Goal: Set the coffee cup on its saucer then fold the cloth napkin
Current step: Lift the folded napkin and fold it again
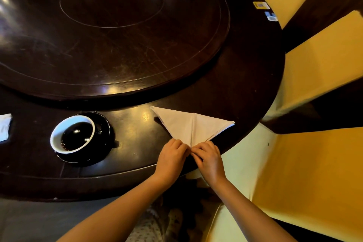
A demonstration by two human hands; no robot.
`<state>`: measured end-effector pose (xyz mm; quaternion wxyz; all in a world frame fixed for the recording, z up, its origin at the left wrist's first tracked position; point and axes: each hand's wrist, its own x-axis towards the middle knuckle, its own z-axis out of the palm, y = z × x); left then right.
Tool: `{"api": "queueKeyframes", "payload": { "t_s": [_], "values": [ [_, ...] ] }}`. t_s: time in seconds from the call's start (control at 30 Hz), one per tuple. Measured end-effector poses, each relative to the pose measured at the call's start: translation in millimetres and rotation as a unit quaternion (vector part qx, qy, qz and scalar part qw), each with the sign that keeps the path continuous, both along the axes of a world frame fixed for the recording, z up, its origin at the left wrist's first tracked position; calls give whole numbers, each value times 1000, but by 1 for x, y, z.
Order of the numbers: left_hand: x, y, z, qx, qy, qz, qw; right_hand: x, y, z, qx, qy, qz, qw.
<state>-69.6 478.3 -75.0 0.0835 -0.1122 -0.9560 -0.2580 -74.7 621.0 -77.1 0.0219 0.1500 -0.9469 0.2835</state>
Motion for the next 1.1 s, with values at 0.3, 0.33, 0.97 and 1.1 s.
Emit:
{"api": "queueKeyframes", "payload": {
  "t_s": [0.3,0.33,0.97,1.1],
  "values": [
    [6,4,-4,-56,-16,7,998,-2,1,3,29,27,8,999],
    [7,4,-4,-55,-15,7,998,-1,1,3,32,31,12,999],
    [3,15,-2,-156,-22,-28,987,-69,-15,-9,162,-101,25,981],
    [5,14,-7,-181,-5,-32,983,-63,-8,-28,246,-65,37,966]
  ]
}}
